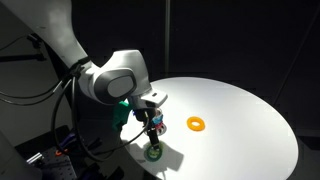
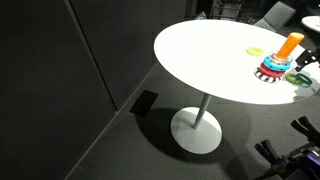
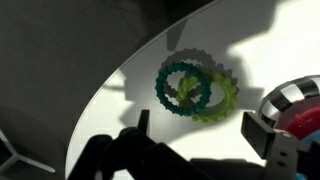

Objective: Pick up the dark green ring from the stack of rings and put it on the table

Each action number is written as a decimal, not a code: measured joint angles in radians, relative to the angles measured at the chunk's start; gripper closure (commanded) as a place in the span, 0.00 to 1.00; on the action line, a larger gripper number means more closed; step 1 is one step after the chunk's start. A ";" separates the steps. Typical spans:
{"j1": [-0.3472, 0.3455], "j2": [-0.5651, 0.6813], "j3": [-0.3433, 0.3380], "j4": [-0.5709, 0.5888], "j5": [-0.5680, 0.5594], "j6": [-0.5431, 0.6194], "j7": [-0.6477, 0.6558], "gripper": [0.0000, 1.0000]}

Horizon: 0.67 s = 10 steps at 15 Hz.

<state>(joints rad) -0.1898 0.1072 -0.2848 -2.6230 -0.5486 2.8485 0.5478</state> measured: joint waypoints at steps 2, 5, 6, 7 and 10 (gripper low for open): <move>0.010 0.000 -0.003 0.000 0.004 -0.001 -0.003 0.00; 0.022 -0.006 0.010 -0.001 0.079 -0.046 -0.080 0.00; 0.024 -0.012 0.022 -0.001 0.128 -0.078 -0.133 0.00; 0.026 -0.021 0.036 0.000 0.176 -0.119 -0.188 0.00; 0.031 -0.069 0.065 0.014 0.245 -0.268 -0.294 0.00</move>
<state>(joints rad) -0.1587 0.0380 -0.2200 -2.6094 -0.3041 2.5806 0.2538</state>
